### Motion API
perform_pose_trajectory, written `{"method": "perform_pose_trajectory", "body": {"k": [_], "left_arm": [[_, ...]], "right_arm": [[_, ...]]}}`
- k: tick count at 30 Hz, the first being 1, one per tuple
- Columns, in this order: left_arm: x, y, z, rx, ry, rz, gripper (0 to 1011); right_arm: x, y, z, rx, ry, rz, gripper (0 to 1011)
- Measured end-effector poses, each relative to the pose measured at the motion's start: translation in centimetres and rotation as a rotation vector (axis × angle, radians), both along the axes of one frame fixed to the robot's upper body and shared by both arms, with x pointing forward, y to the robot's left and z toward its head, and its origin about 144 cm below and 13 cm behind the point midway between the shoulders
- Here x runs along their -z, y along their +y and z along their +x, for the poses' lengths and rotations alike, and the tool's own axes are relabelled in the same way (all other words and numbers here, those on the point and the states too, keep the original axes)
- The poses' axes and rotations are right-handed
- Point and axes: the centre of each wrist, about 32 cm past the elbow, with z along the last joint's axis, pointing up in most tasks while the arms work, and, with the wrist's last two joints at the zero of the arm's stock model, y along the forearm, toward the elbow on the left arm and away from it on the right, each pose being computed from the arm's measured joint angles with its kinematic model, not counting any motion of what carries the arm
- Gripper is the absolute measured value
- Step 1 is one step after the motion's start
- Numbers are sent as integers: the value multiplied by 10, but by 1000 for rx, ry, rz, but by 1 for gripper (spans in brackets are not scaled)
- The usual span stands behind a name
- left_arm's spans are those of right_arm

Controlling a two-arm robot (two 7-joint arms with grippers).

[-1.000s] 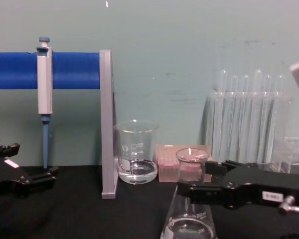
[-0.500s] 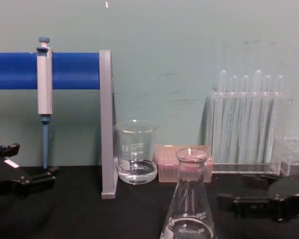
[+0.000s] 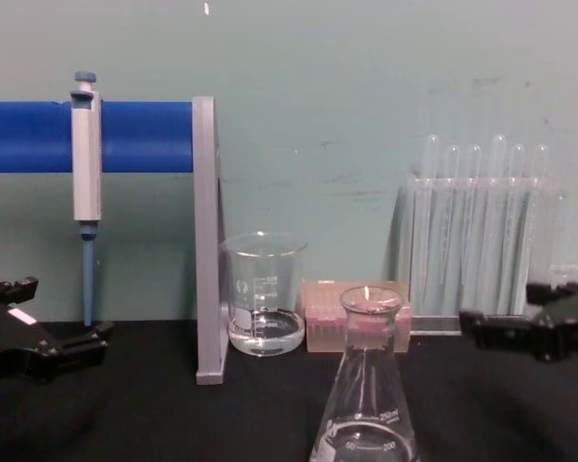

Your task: Grasp the erlenmeyer flask with one hand, shake it three times, then place it back.

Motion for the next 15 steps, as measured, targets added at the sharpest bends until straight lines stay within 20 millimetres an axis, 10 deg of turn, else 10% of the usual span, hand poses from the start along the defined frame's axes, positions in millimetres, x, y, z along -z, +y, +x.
{"method": "perform_pose_trajectory", "body": {"k": [15], "left_arm": [[0,0,0,0,0,0,1001]], "right_arm": [[5,23,18,181,-157,-8,1000]]}}
